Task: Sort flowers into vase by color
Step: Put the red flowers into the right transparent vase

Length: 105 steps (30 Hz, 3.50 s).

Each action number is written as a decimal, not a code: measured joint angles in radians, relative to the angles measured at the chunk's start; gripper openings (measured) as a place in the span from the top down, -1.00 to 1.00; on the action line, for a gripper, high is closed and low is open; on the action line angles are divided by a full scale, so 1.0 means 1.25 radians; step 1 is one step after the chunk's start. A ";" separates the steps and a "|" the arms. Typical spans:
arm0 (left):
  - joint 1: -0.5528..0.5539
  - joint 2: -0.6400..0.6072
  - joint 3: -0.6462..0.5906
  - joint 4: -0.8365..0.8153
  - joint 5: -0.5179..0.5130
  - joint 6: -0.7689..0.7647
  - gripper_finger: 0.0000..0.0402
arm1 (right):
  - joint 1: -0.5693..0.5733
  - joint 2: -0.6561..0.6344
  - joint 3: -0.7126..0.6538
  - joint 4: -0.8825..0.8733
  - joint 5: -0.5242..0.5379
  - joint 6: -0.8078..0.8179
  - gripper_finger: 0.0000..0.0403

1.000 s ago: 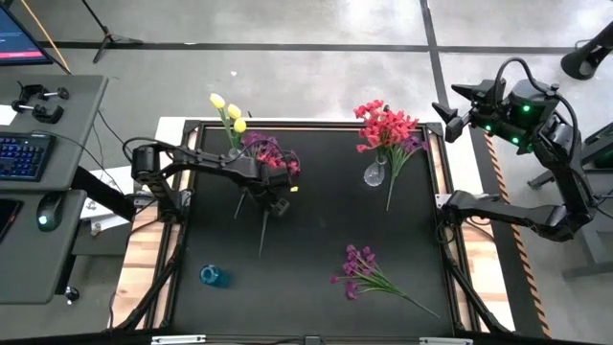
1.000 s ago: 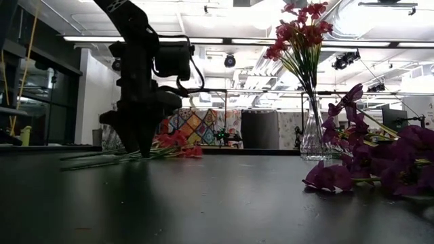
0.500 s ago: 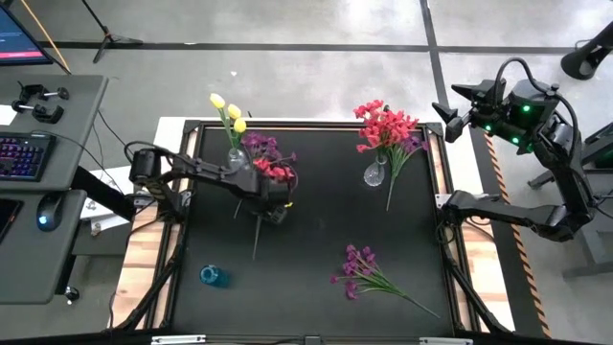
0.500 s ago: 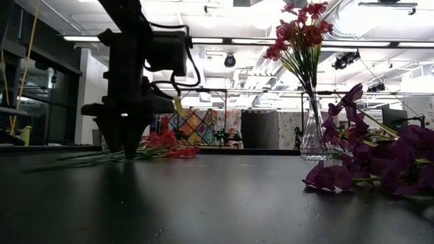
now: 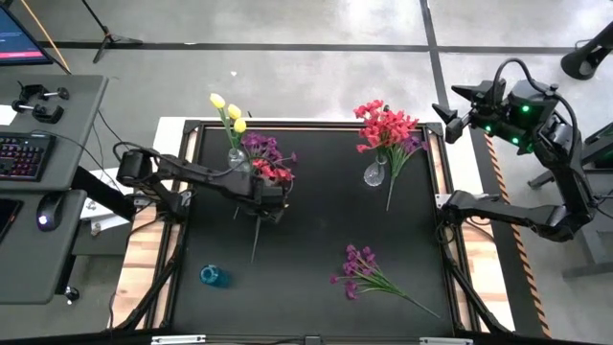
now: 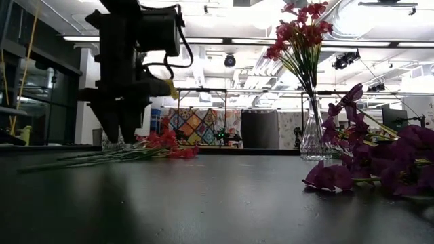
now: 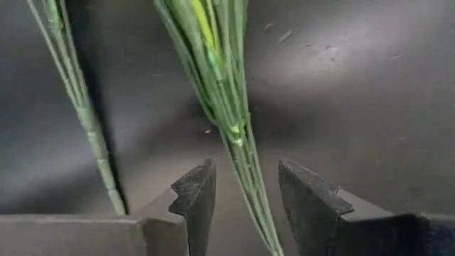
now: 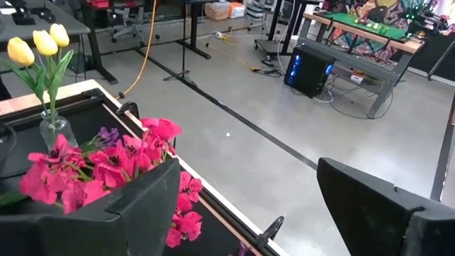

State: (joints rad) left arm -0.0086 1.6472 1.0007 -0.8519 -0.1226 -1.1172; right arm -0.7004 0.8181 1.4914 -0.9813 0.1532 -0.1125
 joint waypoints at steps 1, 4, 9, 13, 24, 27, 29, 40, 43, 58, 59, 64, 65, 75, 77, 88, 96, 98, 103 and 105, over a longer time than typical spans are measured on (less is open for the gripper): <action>0.000 -0.005 -0.004 0.006 0.001 0.000 0.29 | 0.000 0.000 0.000 -0.005 0.000 0.000 -0.59; 0.001 -0.009 -0.019 0.011 0.010 -0.010 0.29 | 0.000 0.000 0.000 -0.017 0.000 0.002 -0.59; 0.013 -0.008 -0.069 0.099 0.075 -0.032 0.29 | 0.000 0.000 0.000 -0.021 0.000 0.002 -0.59; 0.025 -0.008 -0.092 0.102 0.068 -0.047 0.29 | 0.000 0.000 0.000 -0.020 -0.001 0.005 -0.59; 0.034 -0.011 -0.128 0.156 0.086 -0.061 0.29 | 0.000 0.000 0.000 -0.020 -0.002 0.006 -0.59; 0.034 -0.011 -0.128 0.157 0.088 -0.038 0.29 | 0.000 0.000 0.000 -0.020 -0.002 0.006 -0.59; 0.032 -0.011 -0.128 0.156 0.082 -0.024 0.31 | 0.000 0.000 0.000 -0.020 -0.002 0.006 -0.59; -0.010 -0.013 -0.130 0.157 0.048 -0.003 0.96 | 0.000 0.000 0.000 -0.020 -0.002 0.006 -0.59; -0.024 -0.034 -0.127 0.160 0.075 0.020 0.98 | 0.000 0.000 0.000 -0.020 -0.002 0.006 -0.59; -0.029 -0.353 -0.103 0.447 0.002 0.400 1.00 | 0.000 0.000 0.000 -0.019 0.000 0.008 -0.59; -0.023 -0.356 -0.102 0.508 -0.012 0.441 1.00 | 0.000 0.000 0.000 -0.019 0.000 0.009 -0.59; 0.021 -0.323 -0.102 0.823 -0.092 0.679 1.00 | 0.000 0.001 0.000 -0.002 -0.003 0.032 -0.59; 0.033 -0.309 -0.102 0.891 -0.108 0.722 1.00 | 0.000 0.001 0.000 0.003 -0.003 0.037 -0.59; 0.088 -0.054 0.056 1.309 -0.049 0.924 1.00 | 0.000 0.001 0.000 0.014 -0.030 0.105 -0.59; 0.081 0.004 0.126 1.316 -0.015 0.961 1.00 | 0.000 0.001 0.000 0.014 -0.030 0.106 -0.59; 0.023 0.315 0.457 1.330 -0.009 1.244 1.00 | 0.000 0.000 0.000 -0.003 -0.011 0.105 -0.59; 0.010 0.457 0.573 1.328 0.006 1.364 1.00 | 0.000 0.000 0.000 -0.020 -0.011 0.105 -0.59; 0.015 0.473 0.584 1.330 0.003 1.364 1.00 | 0.000 0.000 0.000 -0.020 -0.011 0.105 -0.59; 0.038 0.496 0.594 1.320 -0.028 1.362 1.00 | 0.000 0.000 0.000 -0.020 -0.011 0.105 -0.59; 0.048 0.496 0.594 1.301 -0.029 1.358 1.00 | 0.000 0.000 0.000 -0.020 -0.011 0.105 -0.59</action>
State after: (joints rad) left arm 0.0519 2.2673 1.7428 0.7748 -0.1593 0.5806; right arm -0.7002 0.8177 1.4910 -1.0058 0.1394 0.0189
